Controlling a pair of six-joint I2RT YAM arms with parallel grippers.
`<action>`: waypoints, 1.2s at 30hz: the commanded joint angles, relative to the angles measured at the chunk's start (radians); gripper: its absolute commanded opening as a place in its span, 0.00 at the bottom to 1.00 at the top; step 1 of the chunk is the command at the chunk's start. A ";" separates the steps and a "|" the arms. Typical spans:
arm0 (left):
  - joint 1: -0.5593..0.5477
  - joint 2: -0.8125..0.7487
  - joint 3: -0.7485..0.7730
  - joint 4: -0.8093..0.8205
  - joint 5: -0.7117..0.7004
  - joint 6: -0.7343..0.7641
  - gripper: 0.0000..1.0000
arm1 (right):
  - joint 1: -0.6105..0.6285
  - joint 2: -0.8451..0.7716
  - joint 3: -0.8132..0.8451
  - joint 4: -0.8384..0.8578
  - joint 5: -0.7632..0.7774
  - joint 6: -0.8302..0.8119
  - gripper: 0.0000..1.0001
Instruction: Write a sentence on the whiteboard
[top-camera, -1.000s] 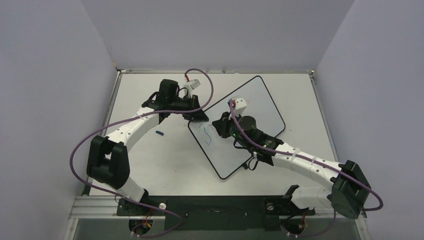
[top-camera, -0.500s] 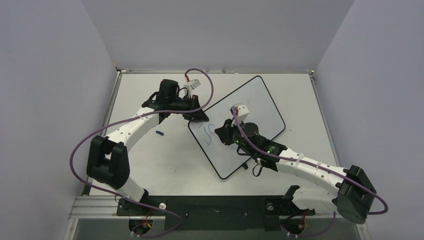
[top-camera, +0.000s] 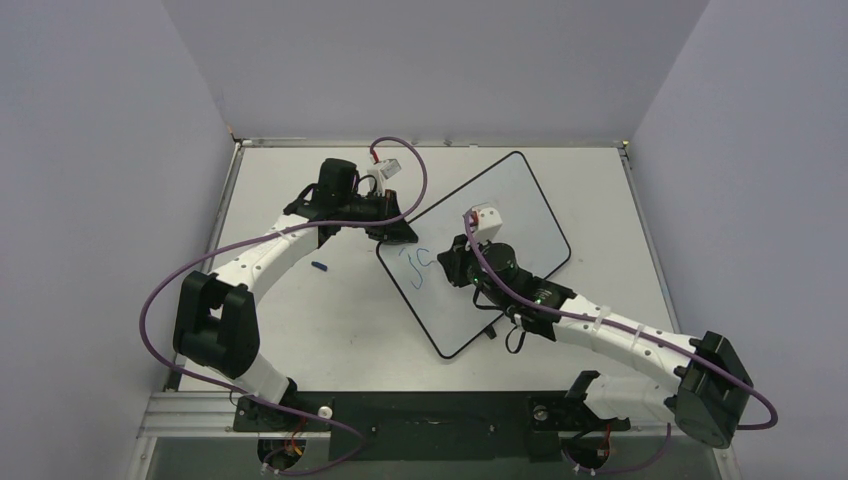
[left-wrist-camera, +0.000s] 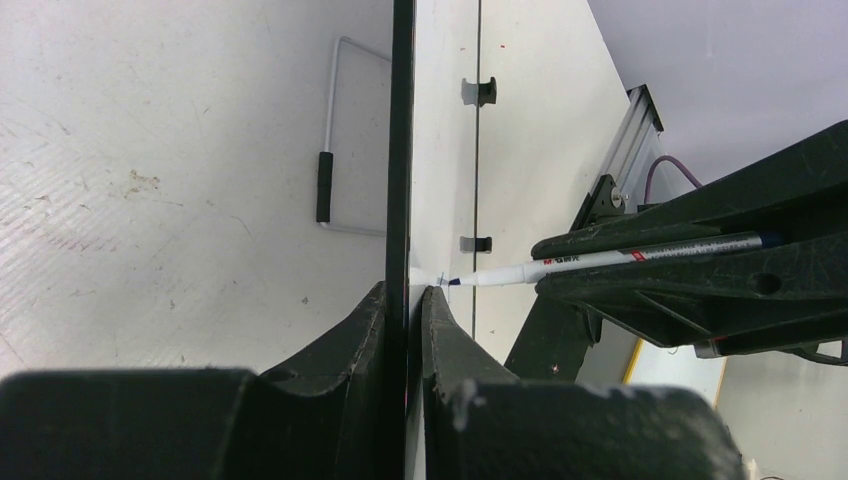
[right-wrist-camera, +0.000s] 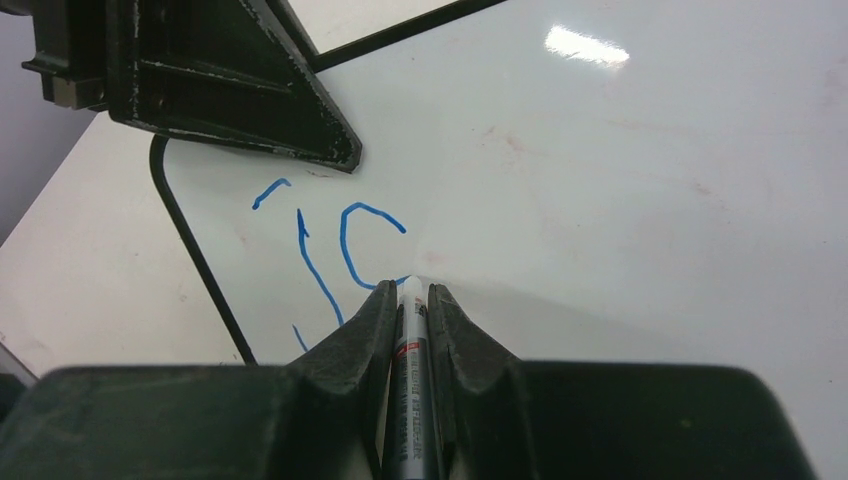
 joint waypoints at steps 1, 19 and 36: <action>-0.026 -0.004 0.011 -0.026 -0.109 0.090 0.00 | 0.001 0.021 0.059 -0.040 0.072 -0.031 0.00; -0.028 0.005 0.008 -0.017 -0.111 0.091 0.00 | 0.003 0.039 0.184 -0.031 0.047 -0.030 0.00; -0.054 -0.001 0.029 -0.040 -0.147 0.070 0.00 | -0.041 -0.031 0.115 -0.042 0.104 -0.054 0.00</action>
